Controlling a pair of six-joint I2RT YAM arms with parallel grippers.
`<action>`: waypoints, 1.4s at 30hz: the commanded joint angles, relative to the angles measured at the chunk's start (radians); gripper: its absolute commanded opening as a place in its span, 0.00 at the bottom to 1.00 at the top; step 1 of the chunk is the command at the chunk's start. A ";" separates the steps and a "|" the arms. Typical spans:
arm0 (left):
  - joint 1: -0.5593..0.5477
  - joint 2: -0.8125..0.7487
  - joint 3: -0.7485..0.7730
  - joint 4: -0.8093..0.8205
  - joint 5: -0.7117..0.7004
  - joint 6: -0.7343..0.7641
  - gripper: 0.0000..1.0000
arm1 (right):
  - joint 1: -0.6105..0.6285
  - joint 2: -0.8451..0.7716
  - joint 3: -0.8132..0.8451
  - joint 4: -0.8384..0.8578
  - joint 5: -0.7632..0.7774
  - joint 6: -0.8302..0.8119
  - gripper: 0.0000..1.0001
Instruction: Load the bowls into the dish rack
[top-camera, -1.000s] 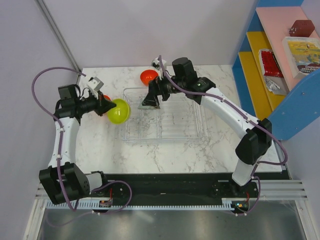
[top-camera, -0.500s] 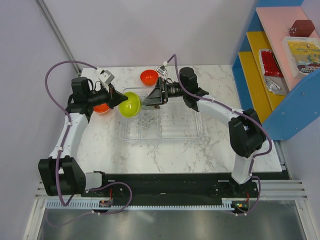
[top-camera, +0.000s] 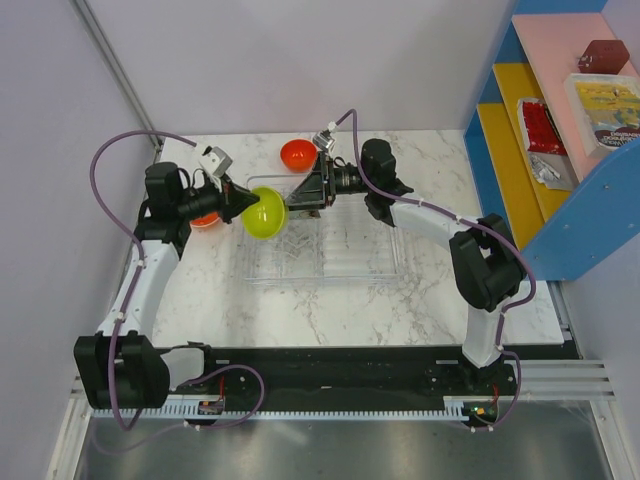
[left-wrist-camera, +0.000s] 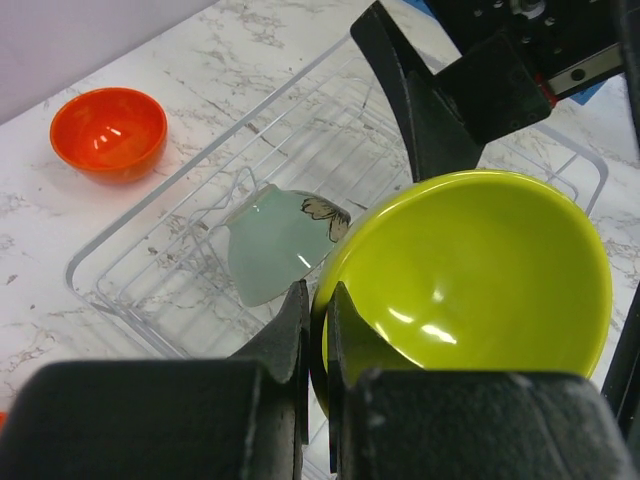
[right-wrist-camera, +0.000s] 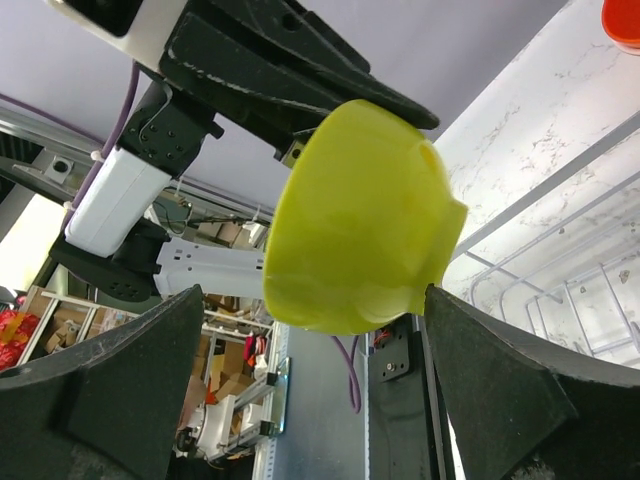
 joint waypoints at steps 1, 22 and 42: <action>-0.005 -0.080 -0.012 0.090 0.029 -0.049 0.02 | 0.000 0.003 0.007 0.015 0.005 -0.040 0.98; -0.038 -0.087 -0.029 0.106 0.030 -0.052 0.02 | -0.004 0.006 -0.014 0.185 -0.012 0.094 0.98; -0.055 -0.099 -0.046 0.169 -0.046 -0.044 0.02 | 0.037 0.020 -0.007 0.056 -0.012 -0.015 0.96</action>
